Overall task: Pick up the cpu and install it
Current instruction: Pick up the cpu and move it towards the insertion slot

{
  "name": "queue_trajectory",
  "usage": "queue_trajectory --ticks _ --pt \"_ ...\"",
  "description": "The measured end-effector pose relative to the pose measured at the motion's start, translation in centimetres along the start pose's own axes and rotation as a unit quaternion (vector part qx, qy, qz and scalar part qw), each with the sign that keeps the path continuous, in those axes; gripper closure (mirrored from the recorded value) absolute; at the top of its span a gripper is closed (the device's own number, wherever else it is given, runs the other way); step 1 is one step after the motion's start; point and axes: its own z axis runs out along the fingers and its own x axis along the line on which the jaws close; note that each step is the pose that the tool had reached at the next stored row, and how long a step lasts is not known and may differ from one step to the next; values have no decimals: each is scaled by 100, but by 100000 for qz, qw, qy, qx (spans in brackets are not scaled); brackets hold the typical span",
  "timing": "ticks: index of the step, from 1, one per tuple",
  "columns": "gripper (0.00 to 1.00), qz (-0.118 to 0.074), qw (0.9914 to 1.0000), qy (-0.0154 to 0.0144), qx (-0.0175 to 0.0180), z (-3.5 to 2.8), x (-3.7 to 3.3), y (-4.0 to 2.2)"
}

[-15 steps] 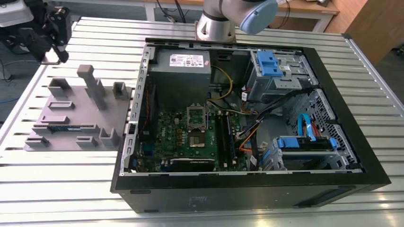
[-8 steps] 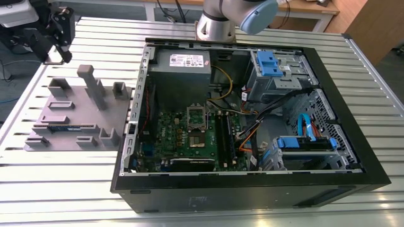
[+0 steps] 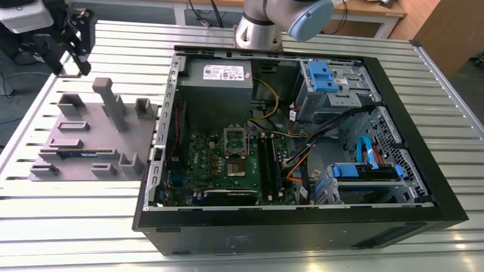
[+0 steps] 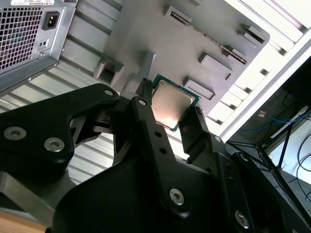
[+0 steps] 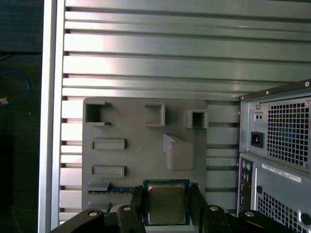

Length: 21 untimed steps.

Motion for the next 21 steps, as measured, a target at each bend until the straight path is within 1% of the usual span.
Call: queue_trajectory --ticks 21 --pt "53 0 100000 1 1 9 -224 -2"
